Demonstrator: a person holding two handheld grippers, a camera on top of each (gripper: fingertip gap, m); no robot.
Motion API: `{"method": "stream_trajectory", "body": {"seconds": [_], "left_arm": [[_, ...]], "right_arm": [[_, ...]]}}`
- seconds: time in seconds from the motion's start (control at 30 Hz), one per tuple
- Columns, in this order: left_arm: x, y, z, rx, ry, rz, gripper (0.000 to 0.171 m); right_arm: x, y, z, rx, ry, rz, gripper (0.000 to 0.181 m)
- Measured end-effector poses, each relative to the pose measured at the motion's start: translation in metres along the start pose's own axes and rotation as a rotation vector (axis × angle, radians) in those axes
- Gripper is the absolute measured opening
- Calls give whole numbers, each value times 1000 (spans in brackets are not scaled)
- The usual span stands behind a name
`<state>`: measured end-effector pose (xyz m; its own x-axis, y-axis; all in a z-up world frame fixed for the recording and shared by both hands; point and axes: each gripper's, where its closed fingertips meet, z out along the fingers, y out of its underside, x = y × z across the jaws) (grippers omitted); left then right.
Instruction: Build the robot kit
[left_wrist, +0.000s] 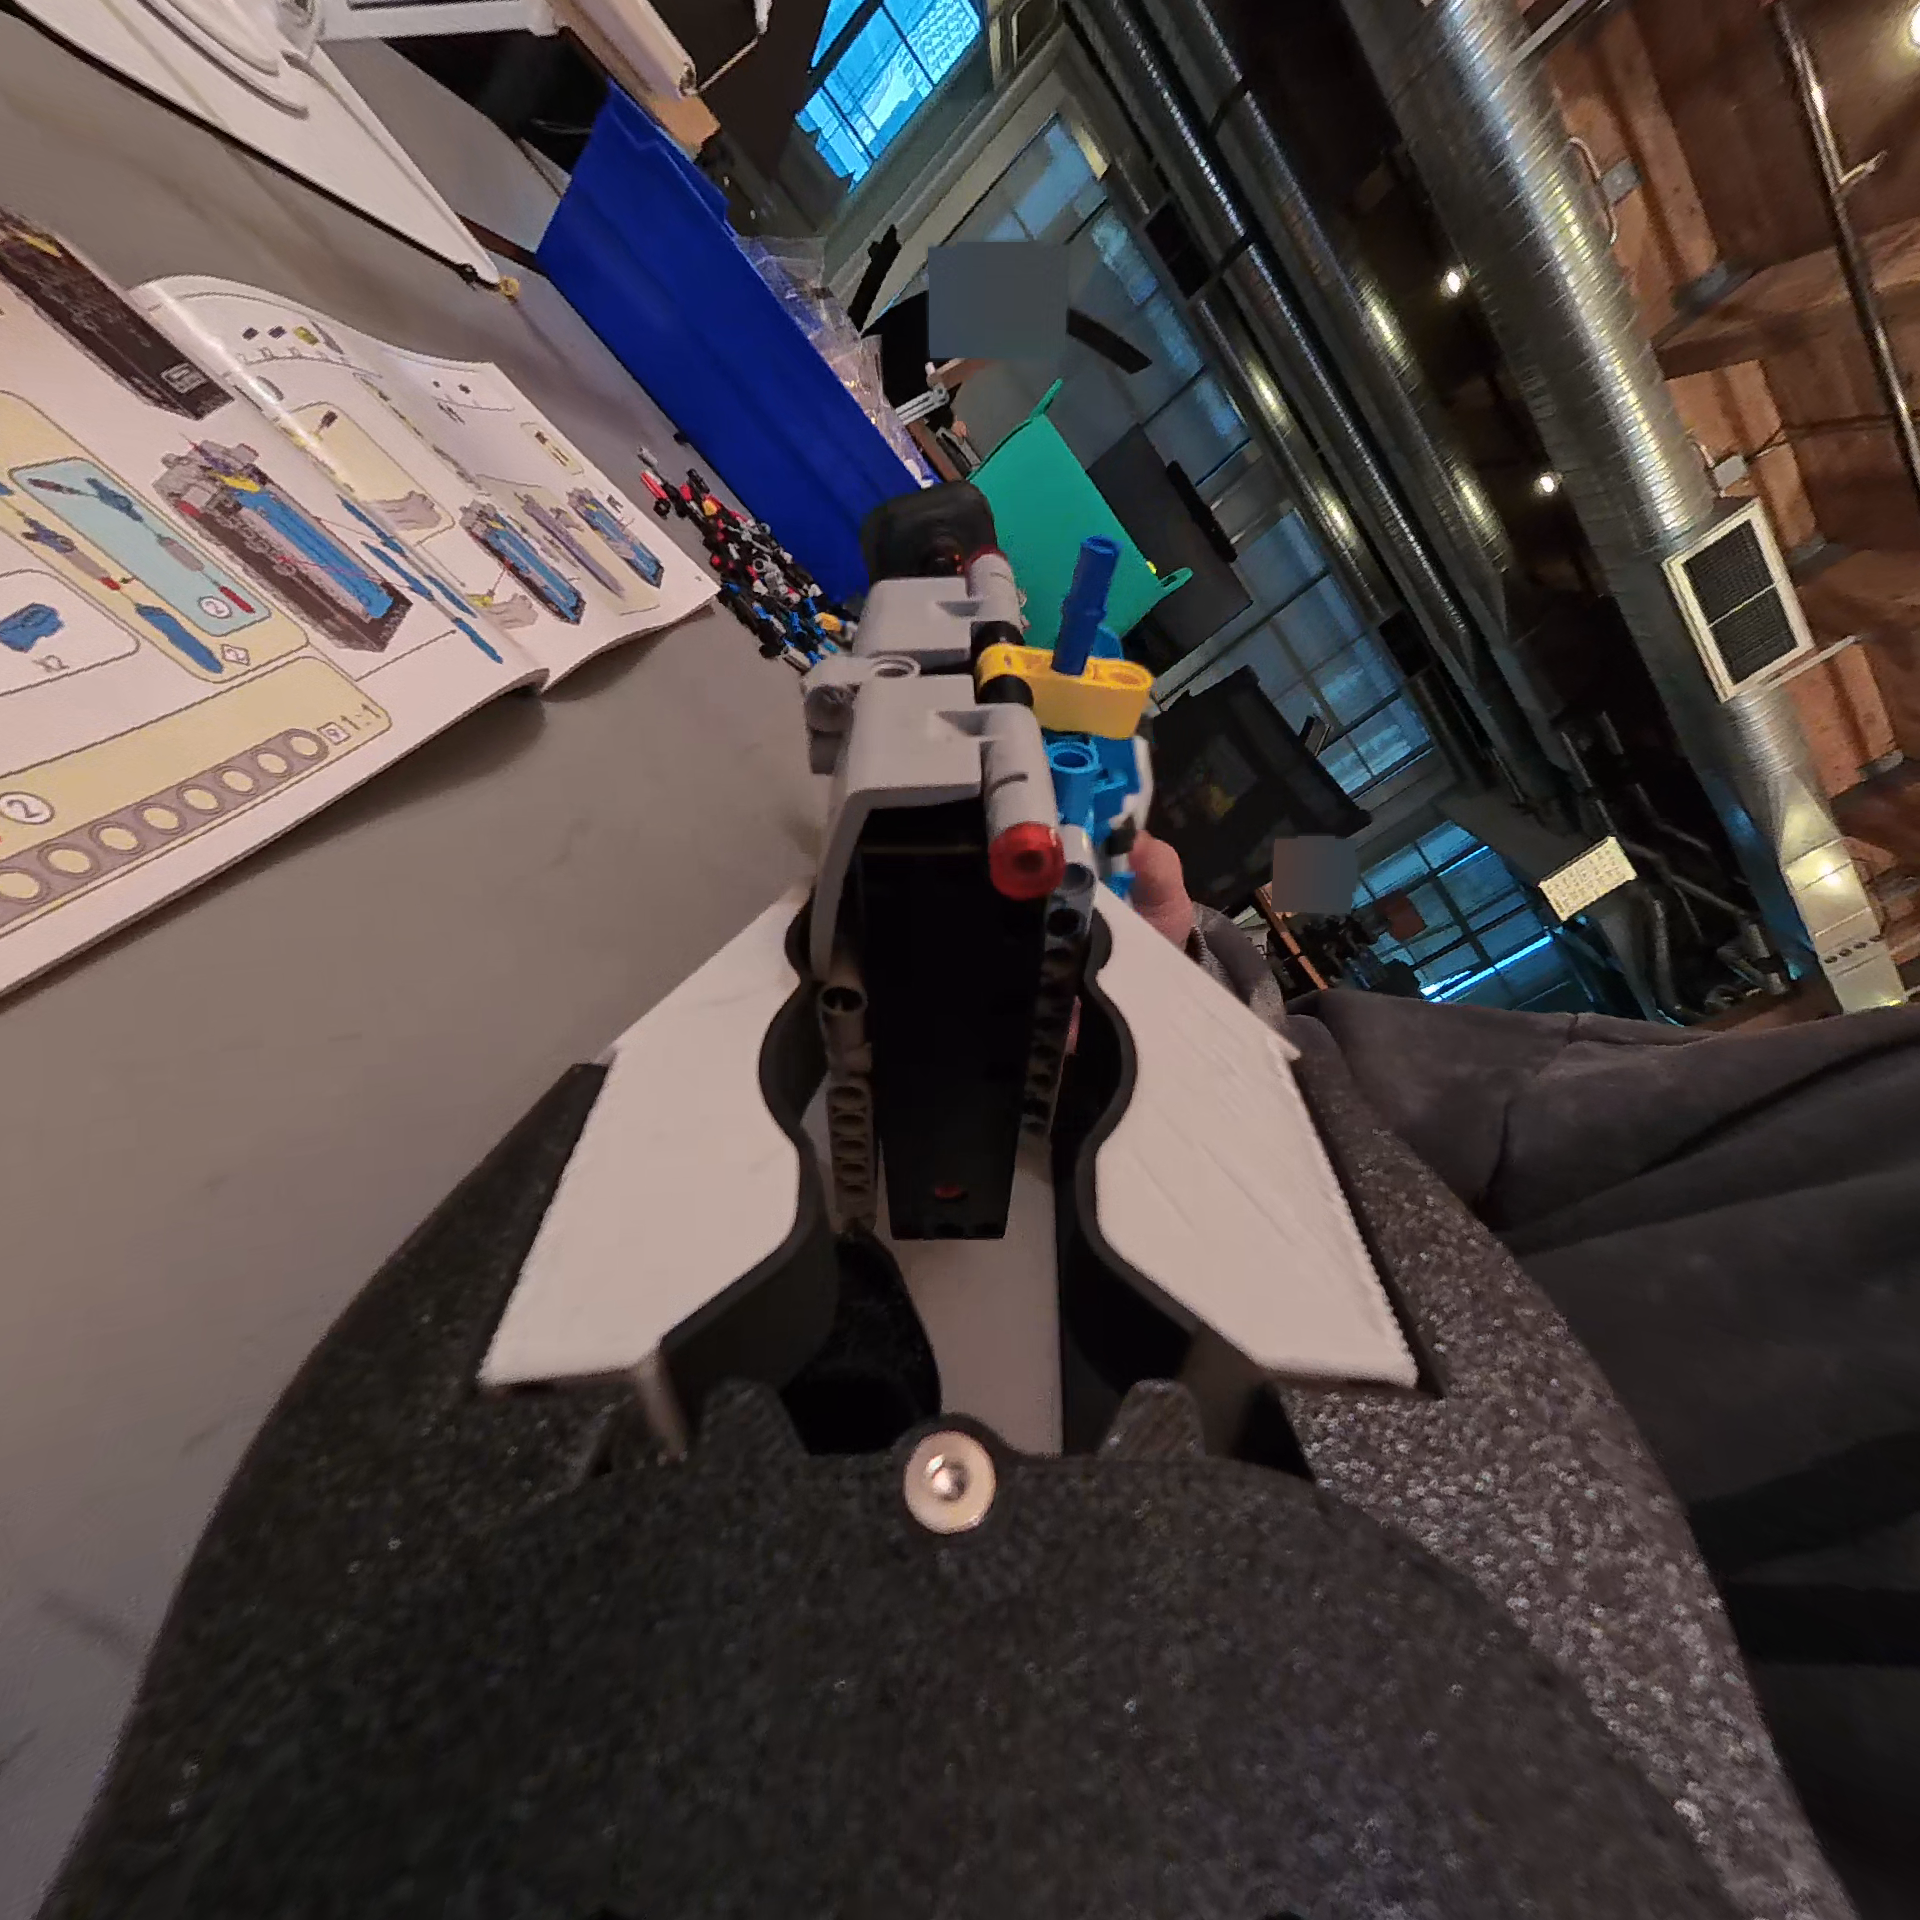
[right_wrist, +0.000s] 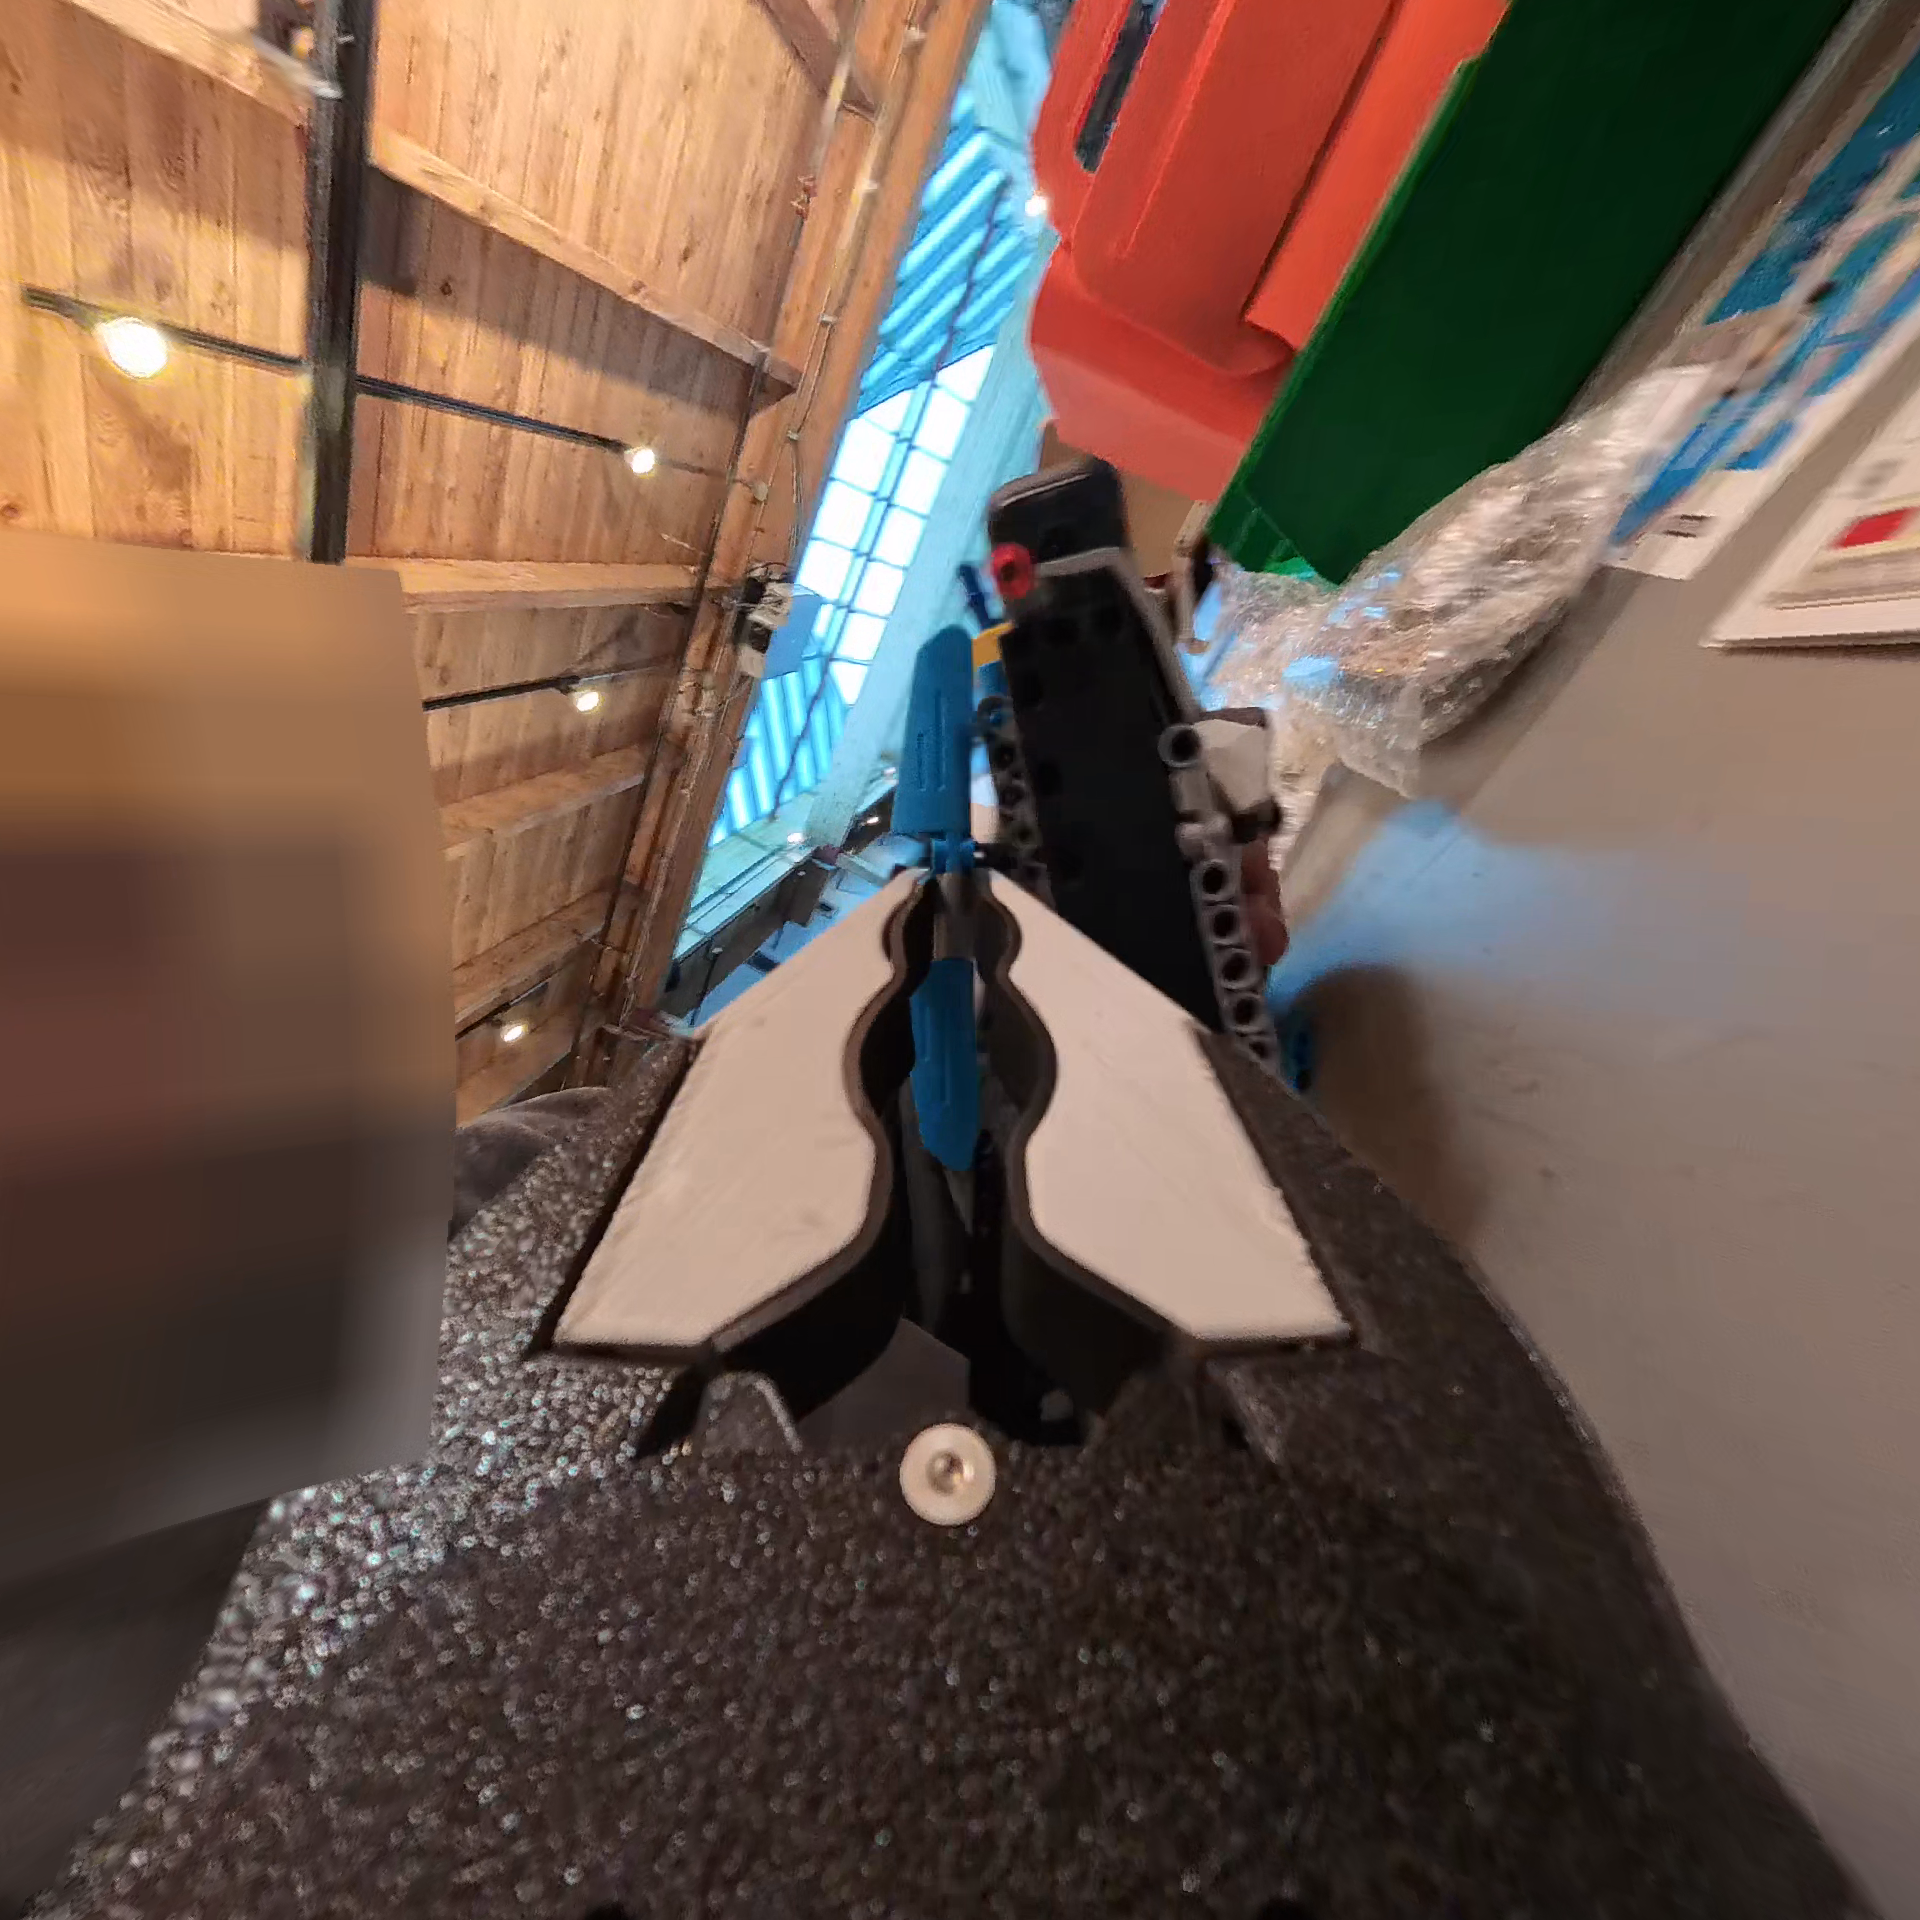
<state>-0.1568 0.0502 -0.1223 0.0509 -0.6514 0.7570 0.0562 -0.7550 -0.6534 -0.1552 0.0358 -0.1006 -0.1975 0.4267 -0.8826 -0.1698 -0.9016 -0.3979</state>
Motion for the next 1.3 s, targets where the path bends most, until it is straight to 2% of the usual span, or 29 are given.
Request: {"method": "stream_trajectory", "body": {"seconds": [0.03,0.1,0.23,0.43,0.47,0.53,0.6,0.67,0.73,0.83,0.97,1.0,1.1,1.23,1.3], "left_arm": [[0,0,0,-1,2,-8,44],[0,1,0,-1,4,-20,44],[-2,4,2,-16,-2,-25,44],[-13,6,1,-20,-53,-15,44],[-9,4,0,-9,-24,-28,43],[3,3,2,-6,24,-20,44],[-6,4,2,-20,-90,84,44],[-6,6,1,-36,-94,101,44],[-6,5,-1,-31,-79,62,44],[-9,8,-1,-50,-90,55,44],[-14,9,0,-52,-100,40,44],[-14,11,1,-62,-108,48,44],[-16,11,0,-62,-125,52,44],[-32,21,0,-112,-214,52,44],[-35,20,-2,-109,-225,22,44]], "right_arm": [[4,0,-2,3,20,2,7],[4,0,-3,6,6,25,7],[8,-1,-2,3,62,-33,7],[24,-6,-11,34,157,-22,9],[29,-9,-15,54,193,-35,10],[42,-8,-20,28,305,-86,0],[18,-9,-14,32,192,-117,0],[33,-1,-14,-31,303,-187,0],[29,-3,-13,-19,267,-157,0],[29,7,-11,-76,299,-234,0],[34,6,-13,-76,345,-256,0],[34,6,-14,-75,343,-252,1],[26,10,-12,-66,279,-203,20],[31,18,-17,-91,310,-196,20],[35,20,-24,-122,384,-258,22]]}}
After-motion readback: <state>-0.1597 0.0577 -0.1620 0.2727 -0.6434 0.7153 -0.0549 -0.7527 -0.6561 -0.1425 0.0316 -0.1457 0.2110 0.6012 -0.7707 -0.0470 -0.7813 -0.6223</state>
